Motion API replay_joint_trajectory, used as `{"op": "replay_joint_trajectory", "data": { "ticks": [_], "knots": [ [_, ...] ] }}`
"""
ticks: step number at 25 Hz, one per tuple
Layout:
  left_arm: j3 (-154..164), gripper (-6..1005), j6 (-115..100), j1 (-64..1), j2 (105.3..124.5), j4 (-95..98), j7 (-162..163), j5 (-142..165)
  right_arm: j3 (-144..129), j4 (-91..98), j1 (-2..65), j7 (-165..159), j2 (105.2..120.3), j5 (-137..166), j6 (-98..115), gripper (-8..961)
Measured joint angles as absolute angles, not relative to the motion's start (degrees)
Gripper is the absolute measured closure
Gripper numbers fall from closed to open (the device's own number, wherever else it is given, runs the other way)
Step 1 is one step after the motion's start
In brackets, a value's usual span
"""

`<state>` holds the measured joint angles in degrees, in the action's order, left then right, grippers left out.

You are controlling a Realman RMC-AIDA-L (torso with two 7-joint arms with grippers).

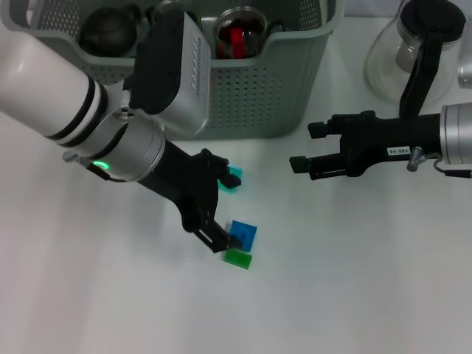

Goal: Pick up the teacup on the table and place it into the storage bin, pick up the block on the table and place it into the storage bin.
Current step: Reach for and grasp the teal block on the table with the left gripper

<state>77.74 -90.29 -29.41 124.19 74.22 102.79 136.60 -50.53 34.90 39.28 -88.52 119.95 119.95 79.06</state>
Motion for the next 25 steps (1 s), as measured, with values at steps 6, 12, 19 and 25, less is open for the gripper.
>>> {"op": "replay_joint_trajectory", "data": {
  "ticks": [6, 12, 19, 25],
  "knots": [
    [77.7, 31, -85.3, -29.5, 124.3, 73.5, 104.5, 138.2, -50.5, 34.9, 38.9, -88.9, 119.97, 119.9, 79.3, 72],
    [77.9, 31, -82.8, -31.6, 124.13, 70.4, 104.3, 139.8, -50.5, 34.9, 38.8, -89.0, 119.89, 119.9, 79.5, 71],
    [78.0, 31, -79.3, -34.6, 124.17, 65.7, 103.8, 141.3, -50.5, 34.9, 38.7, -89.0, 119.88, 119.9, 79.7, 72],
    [78.0, 30, -77.0, -36.1, 124.21, 63.3, 104.0, 143.2, -50.5, 34.9, 38.4, -89.0, 119.88, 119.9, 79.7, 71]
  ]
}}
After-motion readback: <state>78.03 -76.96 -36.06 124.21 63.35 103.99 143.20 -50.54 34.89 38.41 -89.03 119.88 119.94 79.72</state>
